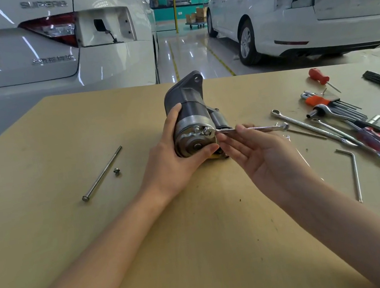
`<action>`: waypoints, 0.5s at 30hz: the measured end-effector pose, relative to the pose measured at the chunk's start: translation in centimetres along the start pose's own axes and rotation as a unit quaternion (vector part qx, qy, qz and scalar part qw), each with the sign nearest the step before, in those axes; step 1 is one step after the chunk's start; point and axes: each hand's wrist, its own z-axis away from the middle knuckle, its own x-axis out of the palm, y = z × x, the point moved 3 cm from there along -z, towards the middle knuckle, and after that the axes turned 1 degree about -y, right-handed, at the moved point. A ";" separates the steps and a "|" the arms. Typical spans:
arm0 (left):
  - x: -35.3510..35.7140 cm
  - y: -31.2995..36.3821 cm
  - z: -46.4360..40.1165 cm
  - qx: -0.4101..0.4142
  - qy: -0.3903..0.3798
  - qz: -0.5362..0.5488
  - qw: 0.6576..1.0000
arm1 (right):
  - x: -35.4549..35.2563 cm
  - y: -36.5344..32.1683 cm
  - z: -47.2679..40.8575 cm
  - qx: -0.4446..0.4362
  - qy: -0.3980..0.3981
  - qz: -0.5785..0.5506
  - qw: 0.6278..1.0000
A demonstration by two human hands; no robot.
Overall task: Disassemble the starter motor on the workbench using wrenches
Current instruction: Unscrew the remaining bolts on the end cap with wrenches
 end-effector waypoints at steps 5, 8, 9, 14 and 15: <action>0.1 -0.4 0.1 -0.017 -0.005 0.014 1.000 | 0.7 -1.4 0.5 -0.099 -0.007 0.163 0.982; 0.1 -0.3 0.3 -0.025 -0.005 0.017 1.000 | 3.2 -3.3 0.5 -0.245 -0.054 0.429 0.868; 0.1 -0.3 0.3 -0.024 -0.005 0.014 1.000 | 4.3 -3.7 0.3 -0.278 -0.081 0.503 0.814; -0.2 -0.7 0.1 -0.039 -0.014 -0.030 0.999 | 8.9 -2.7 -0.9 -0.321 -0.251 0.756 0.512; -0.1 -0.8 0.0 -0.038 -0.015 -0.048 0.998 | 9.3 -2.0 -0.9 -0.307 -0.280 0.789 0.452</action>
